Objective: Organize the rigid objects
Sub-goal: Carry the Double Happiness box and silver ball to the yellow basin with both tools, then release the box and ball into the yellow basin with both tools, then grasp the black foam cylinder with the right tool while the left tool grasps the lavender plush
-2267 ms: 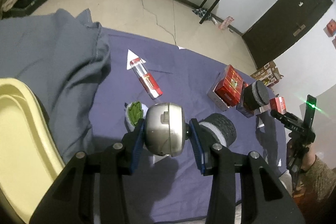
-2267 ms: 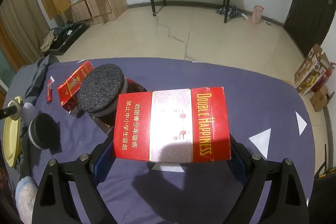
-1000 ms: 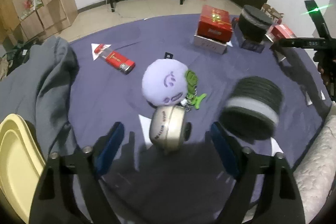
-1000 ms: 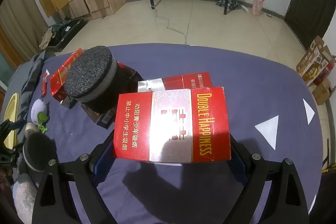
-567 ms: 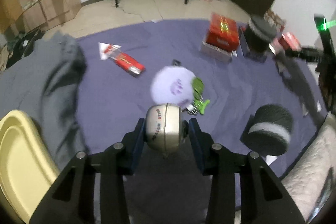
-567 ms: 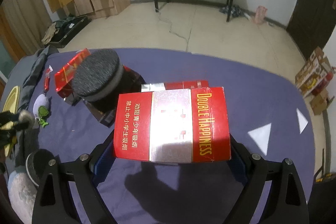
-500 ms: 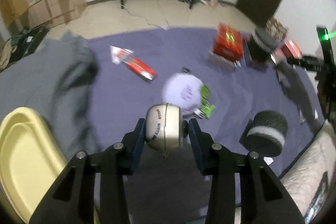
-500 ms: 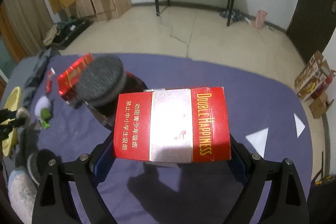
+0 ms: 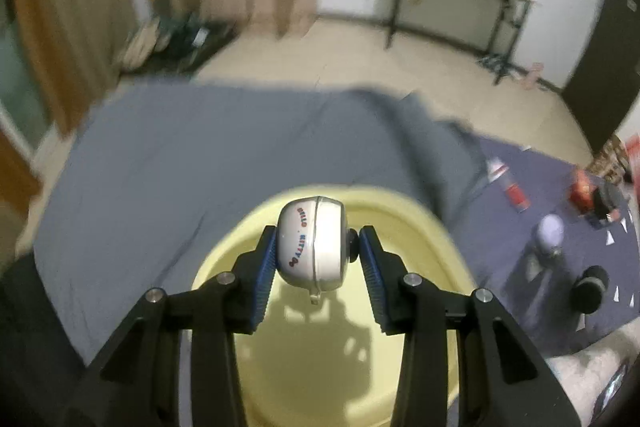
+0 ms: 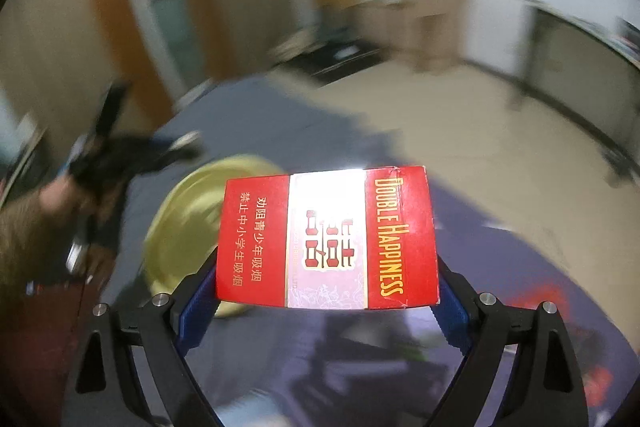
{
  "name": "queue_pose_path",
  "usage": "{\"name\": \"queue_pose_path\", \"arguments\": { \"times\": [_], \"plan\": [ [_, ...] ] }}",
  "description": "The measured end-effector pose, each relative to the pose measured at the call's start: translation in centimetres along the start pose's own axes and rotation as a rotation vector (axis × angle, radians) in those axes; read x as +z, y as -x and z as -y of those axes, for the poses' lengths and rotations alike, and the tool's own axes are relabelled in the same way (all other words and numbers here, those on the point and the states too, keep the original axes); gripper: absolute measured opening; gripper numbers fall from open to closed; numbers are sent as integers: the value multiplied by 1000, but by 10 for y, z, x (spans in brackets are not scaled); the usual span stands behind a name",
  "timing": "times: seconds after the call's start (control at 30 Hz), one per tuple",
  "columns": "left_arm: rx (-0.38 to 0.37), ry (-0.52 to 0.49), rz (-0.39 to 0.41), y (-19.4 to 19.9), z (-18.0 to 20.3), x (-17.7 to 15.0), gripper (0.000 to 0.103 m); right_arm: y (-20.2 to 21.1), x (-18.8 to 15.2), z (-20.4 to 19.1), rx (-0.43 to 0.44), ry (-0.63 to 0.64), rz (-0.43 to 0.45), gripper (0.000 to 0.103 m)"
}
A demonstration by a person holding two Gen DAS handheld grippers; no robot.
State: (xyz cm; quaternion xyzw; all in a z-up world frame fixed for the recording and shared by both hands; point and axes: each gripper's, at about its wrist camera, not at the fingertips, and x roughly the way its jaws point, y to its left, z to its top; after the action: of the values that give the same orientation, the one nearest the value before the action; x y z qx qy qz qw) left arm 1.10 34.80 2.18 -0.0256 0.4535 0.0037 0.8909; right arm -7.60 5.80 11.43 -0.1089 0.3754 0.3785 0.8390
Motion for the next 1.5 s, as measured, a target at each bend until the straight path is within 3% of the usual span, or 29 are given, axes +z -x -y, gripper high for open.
{"name": "queue_pose_path", "arguments": {
  "times": [0.1, 0.23, 0.33, 0.47, 0.53, 0.6, 0.67, 0.73, 0.77, 0.87, 0.97, 1.07, 1.2, 1.33, 1.47, 1.5],
  "plan": [
    [-25, 62, -80, -27, -28, -30, 43, -85, -16, -67, 62, 47, -128, 91],
    [-45, 29, -161, -59, -29, -60, 43, -169, -44, -120, 48, 96, -259, 92],
    [-38, 12, -224, -86, -28, -68, 41, -200, -50, -142, -29, 199, -281, 91],
    [-44, 42, -202, -88, -32, -63, 43, -215, -47, -155, -60, 210, -310, 90],
    [-39, 44, -190, -88, -32, -63, 59, -218, -49, -158, -50, 205, -312, 91],
    [-55, 76, -187, -84, -34, -57, 84, -206, -46, -156, -15, 171, -298, 92],
    [-134, 120, -159, -67, -36, -51, 98, -180, -47, -149, 16, 149, -254, 101],
    [-139, 90, -130, -52, -22, -37, 103, -139, -48, -136, 29, 148, -208, 103],
    [-126, 48, -108, -41, -5, -23, 103, -118, -50, -124, 24, 150, -198, 103],
    [-199, -43, -75, -24, 48, 7, 103, -69, -62, -83, -44, 128, -214, 103],
    [-283, -188, -62, -21, 139, 29, 103, -26, -84, -24, -176, 66, -260, 103],
    [-348, -279, -90, -35, 214, 28, 103, 6, -107, 30, -259, -51, -293, 103],
    [-393, -358, -191, -81, 298, 6, 103, 20, -137, 67, -244, -188, -330, 103],
    [-317, -458, -291, -122, 341, -21, 103, 7, -161, 79, -223, -210, -384, 103],
    [-297, -465, -300, -139, 359, -25, 100, -9, -171, 95, -208, -231, -397, 102],
    [-291, -457, -307, -145, 360, -25, 85, -16, -171, 95, -211, -224, -401, 102]
  ]
}}
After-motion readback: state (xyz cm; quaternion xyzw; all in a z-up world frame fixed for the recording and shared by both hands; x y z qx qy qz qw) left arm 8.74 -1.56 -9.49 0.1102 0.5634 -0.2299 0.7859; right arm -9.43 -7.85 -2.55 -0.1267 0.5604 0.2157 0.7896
